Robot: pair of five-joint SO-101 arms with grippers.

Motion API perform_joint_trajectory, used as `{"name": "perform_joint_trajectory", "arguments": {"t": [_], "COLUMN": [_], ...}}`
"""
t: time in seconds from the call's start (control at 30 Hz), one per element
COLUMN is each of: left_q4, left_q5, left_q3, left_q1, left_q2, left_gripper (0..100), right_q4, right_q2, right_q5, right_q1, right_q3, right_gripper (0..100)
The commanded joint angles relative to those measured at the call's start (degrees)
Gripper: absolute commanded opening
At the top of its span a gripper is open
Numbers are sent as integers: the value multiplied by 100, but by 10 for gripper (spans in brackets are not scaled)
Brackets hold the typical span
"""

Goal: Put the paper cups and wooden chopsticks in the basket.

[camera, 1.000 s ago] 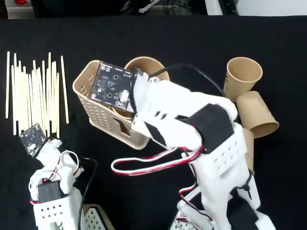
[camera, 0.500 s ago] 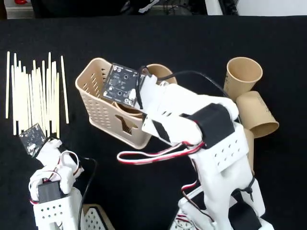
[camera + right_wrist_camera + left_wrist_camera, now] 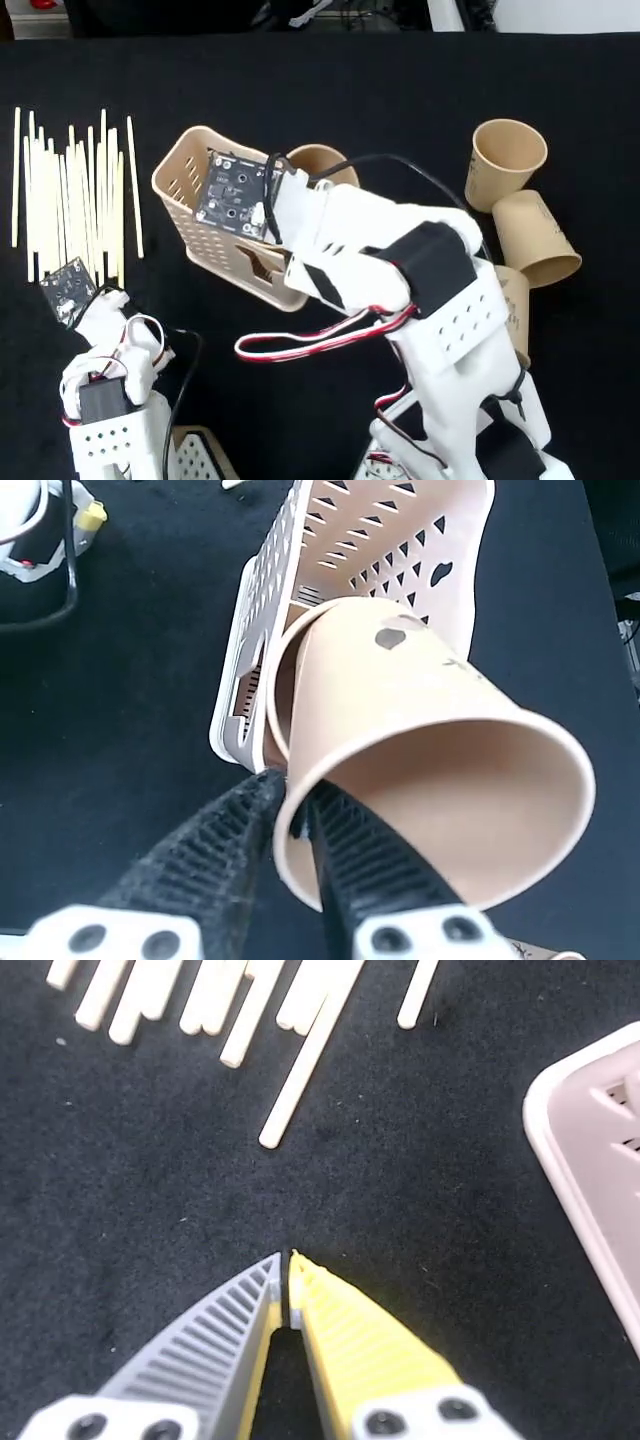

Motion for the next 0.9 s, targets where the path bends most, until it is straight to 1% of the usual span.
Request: {"name": "perform_joint_trajectory", "arguments": {"t": [0.0, 0.1, 0.2, 0.3, 0.4, 0.47, 0.6, 0.67, 0.87], "left_q4": [26, 26, 26, 26, 26, 26, 26, 26, 26], "left_q5": [35, 35, 35, 35, 35, 35, 35, 35, 35], "left_q3": [92, 92, 92, 92, 92, 92, 92, 92, 92], "left_q1": [66, 66, 66, 66, 66, 66, 66, 66, 66], "left_q2": [-26, -26, -26, -26, -26, -26, -26, -26, -26], "left_gripper": [30, 30, 30, 30, 30, 30, 30, 30, 30], "right_q4": [0, -97, -237, -369, -413, -299, 18, 202, 211], "right_q2": [-110, -110, -110, -110, -110, -110, 48, 365, 1455], "right_q5": [18, 18, 18, 18, 44, 35, 70, 70, 26], "right_q1": [-70, -88, -88, -97, -176, -237, -246, -220, -211], "right_q3": [-31, -40, -40, -40, -145, -356, -919, -1182, -1666], "right_gripper": [101, 152, 152, 112, 7, 25, 12, 12, 12]}}
